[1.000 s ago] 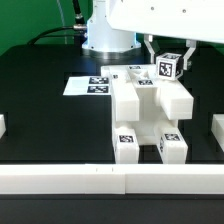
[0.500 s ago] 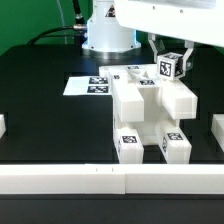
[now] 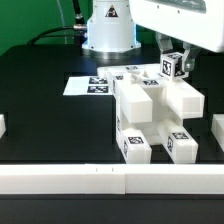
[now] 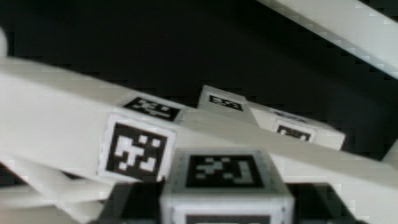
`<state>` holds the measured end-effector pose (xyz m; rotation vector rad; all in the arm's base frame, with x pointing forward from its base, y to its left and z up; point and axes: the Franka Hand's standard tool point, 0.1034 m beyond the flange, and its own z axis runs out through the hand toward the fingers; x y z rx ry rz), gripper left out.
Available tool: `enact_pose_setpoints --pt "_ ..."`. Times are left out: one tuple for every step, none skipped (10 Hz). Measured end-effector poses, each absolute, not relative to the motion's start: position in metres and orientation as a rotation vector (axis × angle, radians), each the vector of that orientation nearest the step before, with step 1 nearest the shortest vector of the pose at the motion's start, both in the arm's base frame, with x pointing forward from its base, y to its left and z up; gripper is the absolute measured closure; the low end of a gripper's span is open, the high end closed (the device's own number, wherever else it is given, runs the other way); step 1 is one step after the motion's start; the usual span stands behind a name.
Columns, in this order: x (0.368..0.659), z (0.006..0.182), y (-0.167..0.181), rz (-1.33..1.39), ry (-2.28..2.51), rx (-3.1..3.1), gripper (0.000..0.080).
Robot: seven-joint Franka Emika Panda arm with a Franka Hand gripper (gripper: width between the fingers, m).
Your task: Assemble chair
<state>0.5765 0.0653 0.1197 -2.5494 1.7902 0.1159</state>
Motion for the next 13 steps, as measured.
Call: enact_pose_setpoints --pt "0.5764 0.1196 0.0673 0.123 1.878 -2.482 0.0512" --pt "0.5763 0.1196 0.0689 0.129 1.933 -2.437 0.0512" --pt "0.5762 0.1195 0.0694 0.129 1.938 -2.433 0.0507" --pt "0.5761 0.1195 0.0699 0.129 1.935 -2.436 0.0507" --pt "0.5761 0.1195 0.0700 0.129 1.922 -2.445 0.0292" --pt "0.5761 0.1195 0.0701 0.128 1.888 -2.470 0.0292" --pt "0.5754 0.1197 0.0705 0.134 1.867 -2.490 0.0180" --pt "0.5740 0.1210 0.0718 0.158 1.805 -2.544 0.0159" --pt "0.5746 0.1208 0.0717 0.152 1.679 -2.621 0.0159" --pt "0.5745 0.1206 0.0717 0.152 1.601 -2.667 0.0151" --pt "0.5745 0.1206 0.0717 0.150 1.488 -2.727 0.0151" --pt "0.5745 0.1205 0.0715 0.148 1.402 -2.769 0.0150" --pt "0.5745 0.1205 0.0715 0.145 1.271 -2.827 0.0150"
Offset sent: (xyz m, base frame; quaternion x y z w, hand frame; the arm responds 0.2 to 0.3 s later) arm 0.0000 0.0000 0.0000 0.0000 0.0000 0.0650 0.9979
